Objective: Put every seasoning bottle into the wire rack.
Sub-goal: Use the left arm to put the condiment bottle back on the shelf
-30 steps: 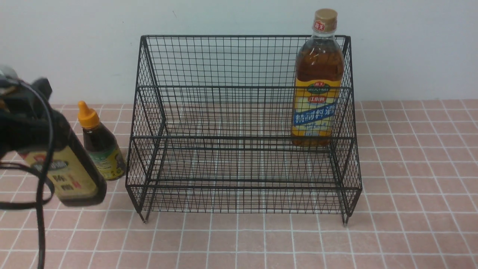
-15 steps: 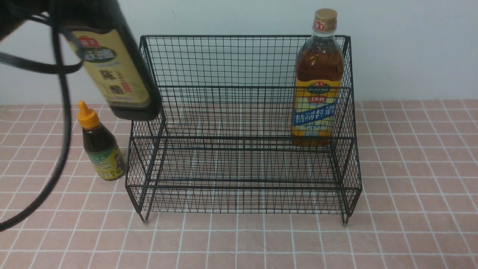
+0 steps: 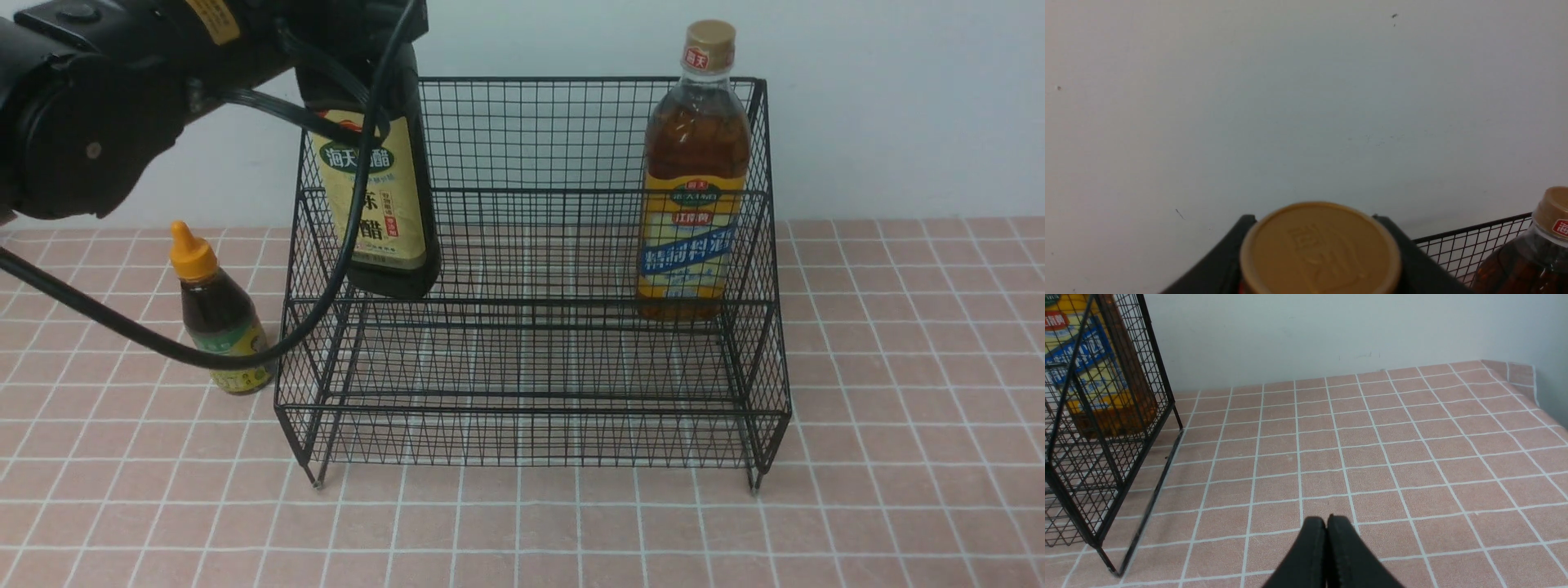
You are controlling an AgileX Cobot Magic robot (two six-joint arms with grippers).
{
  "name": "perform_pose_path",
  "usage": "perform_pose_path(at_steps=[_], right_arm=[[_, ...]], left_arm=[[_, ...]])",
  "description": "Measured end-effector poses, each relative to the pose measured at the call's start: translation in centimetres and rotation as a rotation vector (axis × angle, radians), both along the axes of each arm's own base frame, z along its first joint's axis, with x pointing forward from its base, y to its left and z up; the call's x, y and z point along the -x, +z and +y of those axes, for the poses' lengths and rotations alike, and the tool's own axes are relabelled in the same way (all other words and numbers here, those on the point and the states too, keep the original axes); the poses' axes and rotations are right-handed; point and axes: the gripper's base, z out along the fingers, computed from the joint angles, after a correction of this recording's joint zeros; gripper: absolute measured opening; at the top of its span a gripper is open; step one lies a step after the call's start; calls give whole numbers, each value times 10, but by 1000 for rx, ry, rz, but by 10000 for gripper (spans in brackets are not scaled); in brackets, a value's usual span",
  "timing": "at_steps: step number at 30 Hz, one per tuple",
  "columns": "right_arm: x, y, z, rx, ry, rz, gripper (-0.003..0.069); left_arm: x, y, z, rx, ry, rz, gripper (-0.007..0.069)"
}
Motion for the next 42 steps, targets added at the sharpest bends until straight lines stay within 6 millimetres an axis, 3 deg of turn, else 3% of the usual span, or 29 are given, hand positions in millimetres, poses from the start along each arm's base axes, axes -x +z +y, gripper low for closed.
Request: perform_pose_path(at_steps=[7, 10, 14, 34, 42], right_arm=[[0, 0, 0, 0, 0, 0, -15], [0, 0, 0, 0, 0, 0, -15], [0, 0, 0, 0, 0, 0, -15], [0, 0, 0, 1, 0, 0, -15], [0, 0, 0, 1, 0, 0, -15]], left_arm=[[-3, -1, 10, 2, 41, 44, 304], [-10, -20, 26, -56, 104, 163, 304], [-14, -28, 33, -27, 137, 216, 304], [-9, -39, 26, -70, 132, 334, 304], [-19, -62, 21, -98, 133, 414, 304]])
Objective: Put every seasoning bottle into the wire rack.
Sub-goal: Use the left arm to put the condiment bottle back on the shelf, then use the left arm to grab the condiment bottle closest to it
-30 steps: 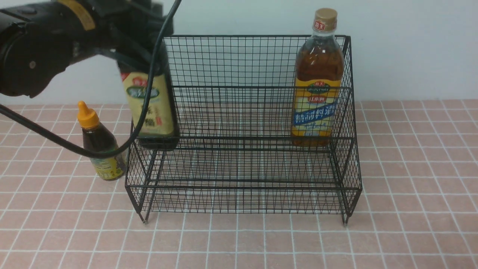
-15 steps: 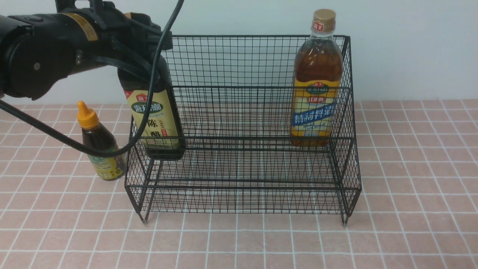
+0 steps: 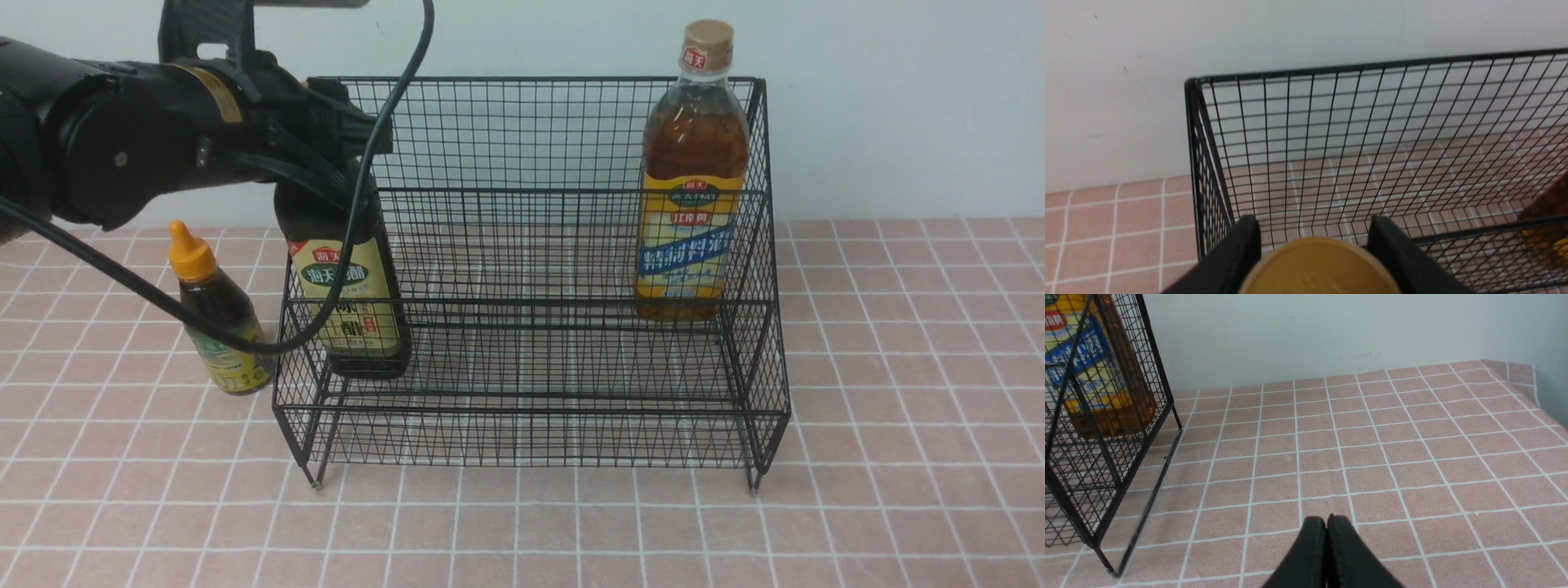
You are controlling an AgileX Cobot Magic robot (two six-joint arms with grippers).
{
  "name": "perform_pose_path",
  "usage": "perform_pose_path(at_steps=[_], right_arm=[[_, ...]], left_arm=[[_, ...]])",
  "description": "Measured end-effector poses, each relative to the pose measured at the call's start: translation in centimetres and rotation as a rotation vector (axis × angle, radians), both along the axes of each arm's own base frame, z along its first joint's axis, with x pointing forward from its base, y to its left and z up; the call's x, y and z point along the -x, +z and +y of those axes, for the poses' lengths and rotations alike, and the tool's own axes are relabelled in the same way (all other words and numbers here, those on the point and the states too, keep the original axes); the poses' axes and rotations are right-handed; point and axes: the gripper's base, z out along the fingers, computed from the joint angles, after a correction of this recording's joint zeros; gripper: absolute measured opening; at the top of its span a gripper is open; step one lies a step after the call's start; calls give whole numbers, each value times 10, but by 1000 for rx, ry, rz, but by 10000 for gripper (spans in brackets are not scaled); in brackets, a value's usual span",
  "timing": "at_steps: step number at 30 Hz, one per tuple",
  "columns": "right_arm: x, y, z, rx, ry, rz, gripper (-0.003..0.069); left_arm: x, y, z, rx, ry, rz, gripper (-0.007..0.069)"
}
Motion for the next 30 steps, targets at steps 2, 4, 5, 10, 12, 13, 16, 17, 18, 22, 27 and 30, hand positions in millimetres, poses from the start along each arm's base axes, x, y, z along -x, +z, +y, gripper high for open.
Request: perform_pose_path(at_steps=[2, 4, 5, 10, 12, 13, 16, 17, 18, 22, 27, 30], right_arm=[[0, 0, 0, 0, 0, 0, -15], [0, 0, 0, 0, 0, 0, -15], [0, 0, 0, 0, 0, 0, -15], [0, 0, 0, 0, 0, 0, -15], [0, 0, 0, 0, 0, 0, -15], [0, 0, 0, 0, 0, 0, -15], [0, 0, 0, 0, 0, 0, -15], [0, 0, 0, 0, 0, 0, -15], [0, 0, 0, 0, 0, 0, -15], [0, 0, 0, 0, 0, 0, -15], [0, 0, 0, 0, 0, 0, -15], [0, 0, 0, 0, 0, 0, -15]], left_arm=[[-1, -1, 0, 0, -1, -1, 304], [-1, -1, -1, -1, -1, 4, 304], [-1, -1, 0, -5, -1, 3, 306], [3, 12, 1, -28, -17, -66, 430], [8, 20, 3, -38, -21, -93, 489], [9, 21, 3, -39, -21, -97, 495], [21, 38, 8, -57, -23, -146, 537], [31, 51, 12, -84, -24, -183, 541], [40, 62, 17, -101, -20, -215, 533], [64, 85, 34, -121, 31, -266, 414], [81, 93, 64, -147, 165, -222, 77], [82, 76, 77, -147, 222, -174, 8]])
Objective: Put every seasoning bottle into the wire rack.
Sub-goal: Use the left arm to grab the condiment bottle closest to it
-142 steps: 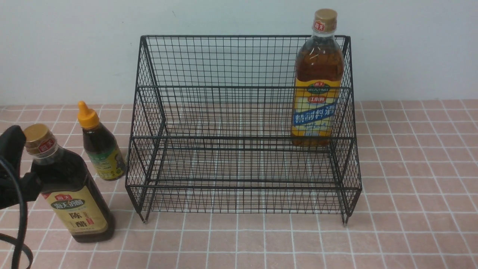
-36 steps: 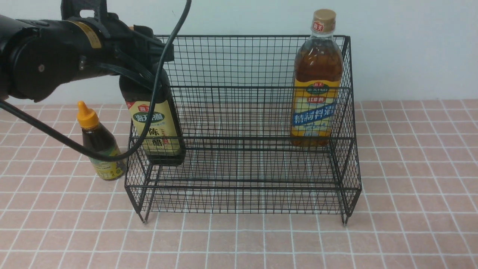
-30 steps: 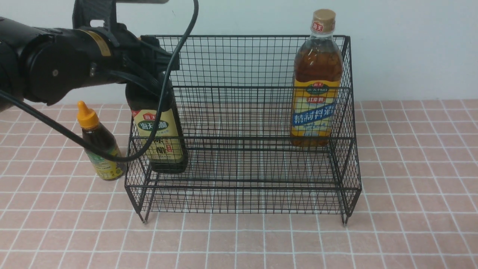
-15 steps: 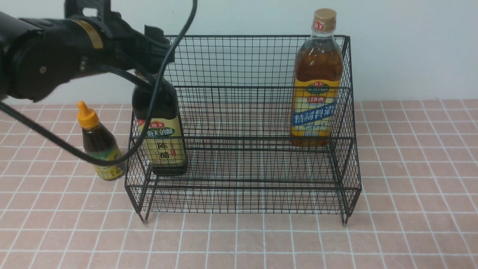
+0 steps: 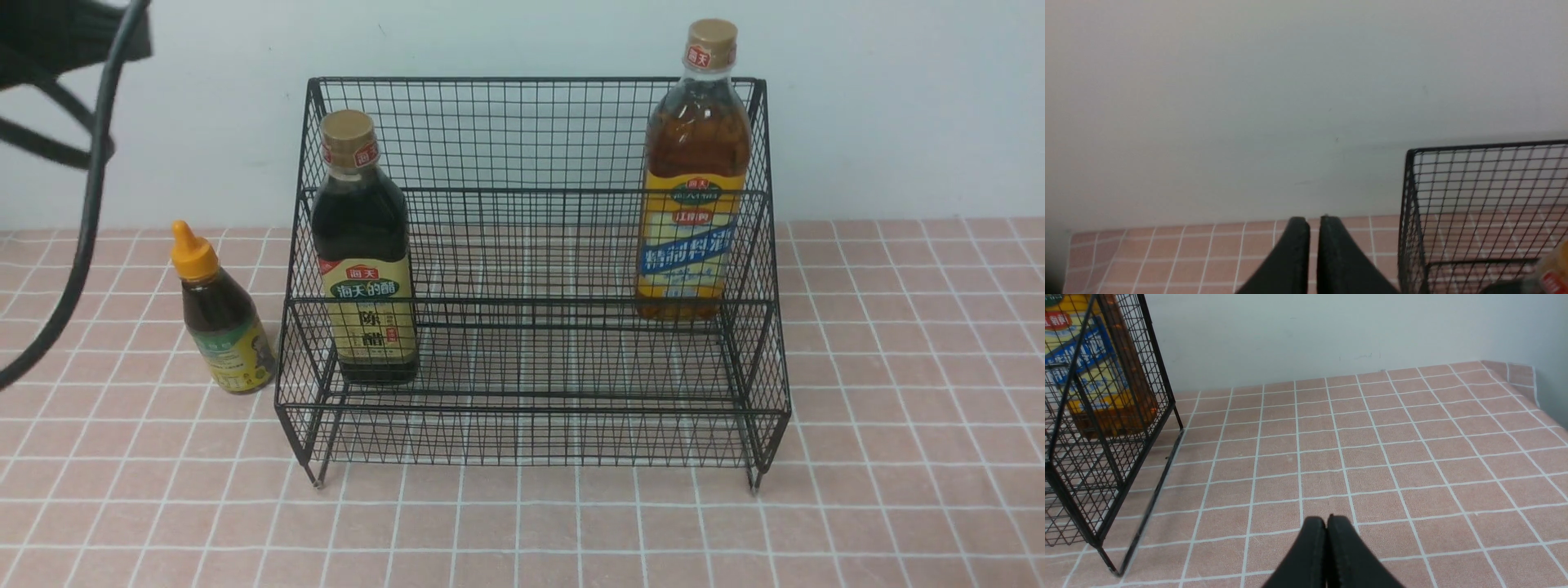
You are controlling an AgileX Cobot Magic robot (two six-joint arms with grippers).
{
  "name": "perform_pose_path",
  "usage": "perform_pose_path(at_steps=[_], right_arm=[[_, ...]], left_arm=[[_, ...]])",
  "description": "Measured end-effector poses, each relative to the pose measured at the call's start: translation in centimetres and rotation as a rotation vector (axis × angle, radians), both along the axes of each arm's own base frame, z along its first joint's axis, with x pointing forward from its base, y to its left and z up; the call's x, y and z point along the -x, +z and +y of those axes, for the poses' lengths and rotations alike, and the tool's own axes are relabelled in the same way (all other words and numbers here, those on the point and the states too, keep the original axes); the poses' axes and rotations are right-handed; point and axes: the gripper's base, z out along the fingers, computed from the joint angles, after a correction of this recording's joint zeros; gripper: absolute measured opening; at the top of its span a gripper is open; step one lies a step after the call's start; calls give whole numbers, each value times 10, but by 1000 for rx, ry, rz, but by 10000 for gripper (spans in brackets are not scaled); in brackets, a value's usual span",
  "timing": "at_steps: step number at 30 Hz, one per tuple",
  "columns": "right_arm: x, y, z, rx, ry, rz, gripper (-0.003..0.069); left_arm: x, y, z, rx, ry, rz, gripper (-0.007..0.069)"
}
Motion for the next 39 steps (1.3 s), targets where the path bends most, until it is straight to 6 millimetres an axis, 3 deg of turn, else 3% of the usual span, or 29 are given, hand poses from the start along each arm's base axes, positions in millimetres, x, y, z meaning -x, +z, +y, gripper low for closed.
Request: perform_pose_path(at_steps=[2, 3, 4, 5, 6, 7, 12, 23, 30, 39], right_arm=[[0, 0, 0, 0, 0, 0, -15], [0, 0, 0, 0, 0, 0, -15], [0, 0, 0, 0, 0, 0, -15], [0, 0, 0, 0, 0, 0, -15], [0, 0, 0, 0, 0, 0, -15], [0, 0, 0, 0, 0, 0, -15], [0, 0, 0, 0, 0, 0, -15], [0, 0, 0, 0, 0, -1, -15], [0, 0, 0, 0, 0, -1, -15], [0, 0, 0, 0, 0, -1, -15]], left_arm=[[0, -15, 3, 10, 5, 16, -2], [0, -35, 4, 35, -7, 20, -7], [1, -42, 4, 37, -9, 32, -7], [2, -64, 4, 62, -24, 45, -7], [1, -63, 3, 74, -32, 24, -7], [4, -85, 3, 109, -50, 25, -7], [9, -111, 9, 172, -72, -26, -7], [33, -98, 24, 154, 22, -22, -7], [68, -71, 28, 149, 49, -120, -7], [103, -65, 32, 144, 98, -79, -7]])
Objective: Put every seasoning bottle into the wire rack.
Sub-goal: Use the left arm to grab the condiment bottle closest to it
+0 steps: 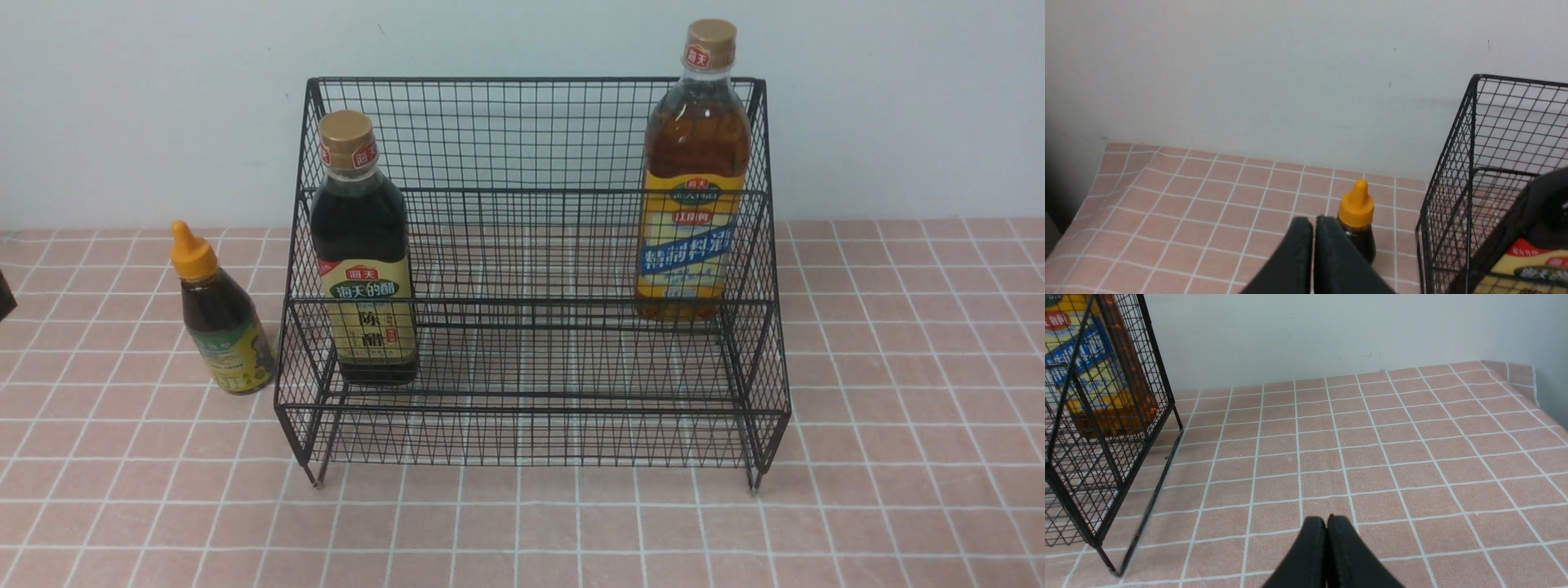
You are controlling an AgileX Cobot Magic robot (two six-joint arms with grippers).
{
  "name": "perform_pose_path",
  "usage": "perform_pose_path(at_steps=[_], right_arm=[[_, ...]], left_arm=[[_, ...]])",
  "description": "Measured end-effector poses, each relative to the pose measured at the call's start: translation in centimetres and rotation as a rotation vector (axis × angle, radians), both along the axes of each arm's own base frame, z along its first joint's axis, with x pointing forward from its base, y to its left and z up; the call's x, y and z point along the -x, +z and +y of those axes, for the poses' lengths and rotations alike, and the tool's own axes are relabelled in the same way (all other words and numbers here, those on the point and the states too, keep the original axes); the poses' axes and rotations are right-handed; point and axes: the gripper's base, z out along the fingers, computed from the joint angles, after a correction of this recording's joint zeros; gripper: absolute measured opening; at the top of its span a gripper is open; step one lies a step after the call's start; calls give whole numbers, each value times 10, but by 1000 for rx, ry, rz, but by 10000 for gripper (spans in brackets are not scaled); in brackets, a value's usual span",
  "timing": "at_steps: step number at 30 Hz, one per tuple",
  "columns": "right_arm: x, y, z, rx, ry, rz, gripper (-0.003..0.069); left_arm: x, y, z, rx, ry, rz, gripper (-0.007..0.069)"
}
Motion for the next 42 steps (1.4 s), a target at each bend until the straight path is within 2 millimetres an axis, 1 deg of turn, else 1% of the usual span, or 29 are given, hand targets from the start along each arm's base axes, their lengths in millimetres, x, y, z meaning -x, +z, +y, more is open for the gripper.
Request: perform_pose_path(at_steps=[2, 4, 5, 9, 13, 15, 20, 23, 25, 27, 28, 31, 32, 33, 34, 36, 38, 39, 42], right_arm=[[0, 0, 0, 0, 0, 0, -15], [0, 0, 0, 0, 0, 0, -15], [0, 0, 0, 0, 0, 0, -15], [0, 0, 0, 0, 0, 0, -15], [0, 0, 0, 0, 0, 0, -15], [0, 0, 0, 0, 0, 0, -15], [0, 0, 0, 0, 0, 0, -15], [0, 0, 0, 0, 0, 0, -15], [0, 0, 0, 0, 0, 0, -15], [0, 0, 0, 0, 0, 0, -15], [0, 0, 0, 0, 0, 0, -15], [0, 0, 0, 0, 0, 0, -15], [0, 0, 0, 0, 0, 0, -15], [0, 0, 0, 0, 0, 0, -15], [0, 0, 0, 0, 0, 0, -15], [0, 0, 0, 0, 0, 0, -15], [0, 0, 0, 0, 0, 0, -15], [0, 0, 0, 0, 0, 0, -15], [0, 0, 0, 0, 0, 0, -15]], left_arm=[[3, 0, -2, -23, -34, 5, -7], [5, -1, -8, -104, -126, 24, -7], [5, -2, -9, -111, -131, 26, -7], [3, -17, -11, -118, -156, 12, -7], [1, -39, -10, -73, -125, -98, -7], [-1, -47, -9, -91, -124, -184, -7], [-10, -51, -12, -147, -147, -297, -7], [-23, -55, -14, -179, -174, -333, 1], [-34, -62, -15, -168, -182, -319, 29], [-38, -66, -15, -161, -185, -312, 48], [-46, -73, -16, -138, -188, -289, 91], [-59, -83, -16, -118, -189, -256, 174], [-65, -86, -16, -111, -186, -243, 210], [-73, -89, -15, -88, -171, -234, 262], [-75, -89, -15, -81, -167, -231, 277], [-87, -89, -14, -53, -150, -225, 356], [-98, -88, -14, -45, -147, -218, 406], [-103, -87, -14, -44, -146, -221, 425], [-114, -83, -14, -43, -143, -227, 444]])
